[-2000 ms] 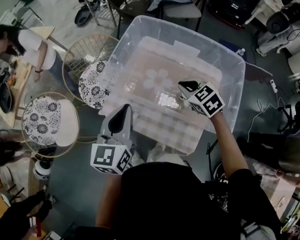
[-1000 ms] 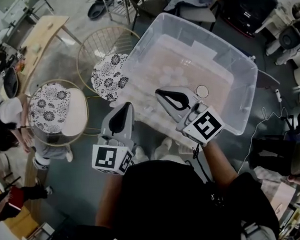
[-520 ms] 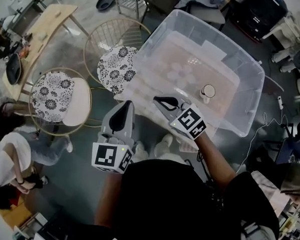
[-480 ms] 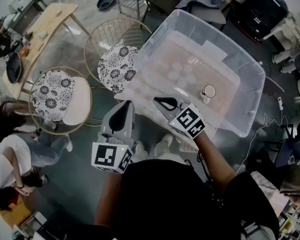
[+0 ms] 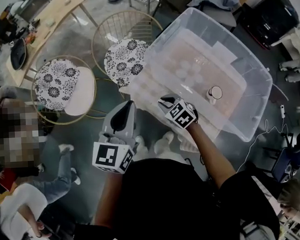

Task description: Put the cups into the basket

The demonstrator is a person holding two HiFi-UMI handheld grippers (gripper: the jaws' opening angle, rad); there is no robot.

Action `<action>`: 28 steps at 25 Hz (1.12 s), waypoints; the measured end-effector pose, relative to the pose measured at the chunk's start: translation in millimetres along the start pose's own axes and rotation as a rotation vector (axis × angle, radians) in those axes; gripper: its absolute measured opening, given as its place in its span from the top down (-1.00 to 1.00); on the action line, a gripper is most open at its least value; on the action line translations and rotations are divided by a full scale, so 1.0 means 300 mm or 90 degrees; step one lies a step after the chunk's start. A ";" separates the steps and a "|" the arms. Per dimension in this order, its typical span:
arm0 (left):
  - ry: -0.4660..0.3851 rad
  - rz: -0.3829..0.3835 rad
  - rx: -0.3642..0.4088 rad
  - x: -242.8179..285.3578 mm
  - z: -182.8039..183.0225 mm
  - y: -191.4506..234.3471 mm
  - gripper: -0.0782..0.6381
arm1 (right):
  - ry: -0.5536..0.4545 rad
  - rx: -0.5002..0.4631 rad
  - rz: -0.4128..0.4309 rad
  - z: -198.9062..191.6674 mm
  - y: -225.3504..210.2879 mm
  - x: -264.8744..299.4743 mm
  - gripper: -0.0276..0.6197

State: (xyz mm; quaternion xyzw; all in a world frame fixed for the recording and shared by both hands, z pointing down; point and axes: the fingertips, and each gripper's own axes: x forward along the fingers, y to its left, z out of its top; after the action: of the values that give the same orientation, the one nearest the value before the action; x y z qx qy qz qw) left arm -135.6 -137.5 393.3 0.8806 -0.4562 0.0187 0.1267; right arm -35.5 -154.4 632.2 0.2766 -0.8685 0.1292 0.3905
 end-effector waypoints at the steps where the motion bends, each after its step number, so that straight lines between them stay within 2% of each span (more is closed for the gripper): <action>1: 0.002 0.003 -0.002 -0.003 -0.005 0.006 0.76 | 0.015 -0.015 0.000 -0.015 -0.001 0.019 0.69; 9: 0.012 0.025 -0.014 -0.031 -0.026 0.043 0.76 | 0.118 -0.084 0.029 -0.128 0.043 0.146 0.58; 16: 0.016 0.038 -0.020 -0.032 -0.037 0.057 0.76 | 0.194 -0.166 0.046 -0.203 0.064 0.217 0.57; 28: 0.013 0.062 -0.025 -0.045 -0.042 0.076 0.76 | 0.286 -0.229 0.031 -0.241 0.044 0.266 0.64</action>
State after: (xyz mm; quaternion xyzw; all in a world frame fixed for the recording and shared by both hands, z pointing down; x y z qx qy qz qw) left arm -160.7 -136.3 408.2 0.8545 -0.4974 0.0250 0.1477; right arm -42.6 -142.0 739.8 0.1461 -0.7755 0.0408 0.6128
